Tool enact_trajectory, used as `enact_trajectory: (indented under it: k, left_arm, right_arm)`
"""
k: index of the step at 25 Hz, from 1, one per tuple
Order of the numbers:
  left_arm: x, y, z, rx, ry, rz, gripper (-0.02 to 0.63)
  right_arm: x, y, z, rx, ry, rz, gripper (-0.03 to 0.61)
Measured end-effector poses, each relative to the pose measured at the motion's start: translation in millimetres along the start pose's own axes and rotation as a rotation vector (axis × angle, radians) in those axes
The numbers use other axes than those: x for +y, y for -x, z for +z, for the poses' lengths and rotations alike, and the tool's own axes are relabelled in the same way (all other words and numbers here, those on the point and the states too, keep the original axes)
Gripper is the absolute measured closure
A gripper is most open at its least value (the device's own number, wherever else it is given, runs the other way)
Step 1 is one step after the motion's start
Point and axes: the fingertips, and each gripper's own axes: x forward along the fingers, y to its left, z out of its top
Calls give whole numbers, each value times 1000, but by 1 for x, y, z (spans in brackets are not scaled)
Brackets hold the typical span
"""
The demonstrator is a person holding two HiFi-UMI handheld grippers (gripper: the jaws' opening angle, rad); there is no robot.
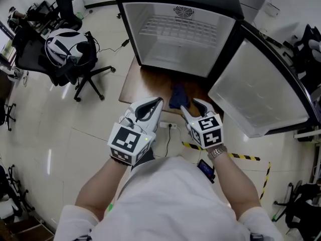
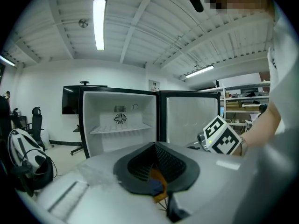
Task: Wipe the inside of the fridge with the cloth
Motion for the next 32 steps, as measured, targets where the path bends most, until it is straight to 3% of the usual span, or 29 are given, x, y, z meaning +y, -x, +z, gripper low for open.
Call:
enact_trajectory:
  k: [15,24,32]
  left_arm:
    - [89,-50,-22,71,-2,-137,607]
    - [123,-66,-34,113,-13,-171,607]
    - [147,-70,-35,114,-18,-165,607]
  right_arm:
    - [-28,-128,-59,297,-24,-88,357]
    - [-56,-167,-98,432,-57,-145,339]
    - [-57,-181,-127,546,-102,-137,345]
